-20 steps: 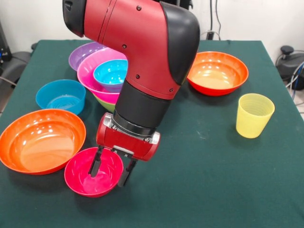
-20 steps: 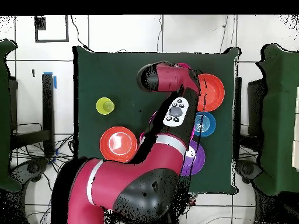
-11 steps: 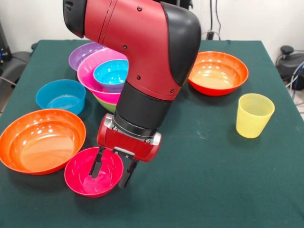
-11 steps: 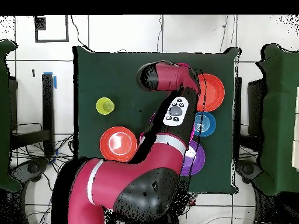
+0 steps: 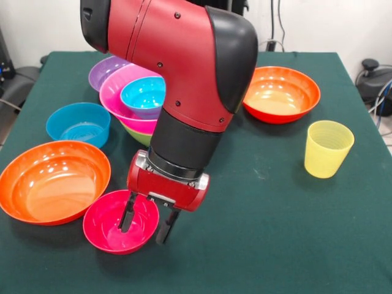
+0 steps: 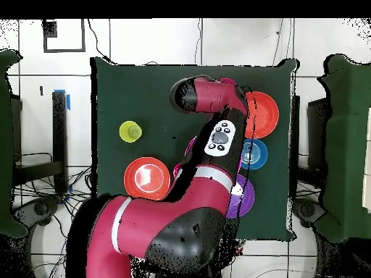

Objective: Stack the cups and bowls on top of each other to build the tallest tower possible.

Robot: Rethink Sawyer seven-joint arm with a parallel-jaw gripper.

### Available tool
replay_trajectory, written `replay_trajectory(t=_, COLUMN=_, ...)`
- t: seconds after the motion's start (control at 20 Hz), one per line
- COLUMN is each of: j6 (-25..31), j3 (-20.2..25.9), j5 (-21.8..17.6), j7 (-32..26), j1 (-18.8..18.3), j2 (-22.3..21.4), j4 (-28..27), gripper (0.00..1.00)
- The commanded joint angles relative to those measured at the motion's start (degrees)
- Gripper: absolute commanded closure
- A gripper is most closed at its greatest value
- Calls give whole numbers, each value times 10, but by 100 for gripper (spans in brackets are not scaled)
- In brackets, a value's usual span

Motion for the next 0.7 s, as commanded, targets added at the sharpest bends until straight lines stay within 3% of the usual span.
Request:
replay_trajectory(t=0.05, j6=16, j3=90, j5=11, j7=55, j1=-10, j2=12, j4=28, gripper=0)
replay_trajectory(t=0.7, j6=2, j3=89, j5=7, j7=62, j1=-10, j2=42, j4=16, gripper=0)
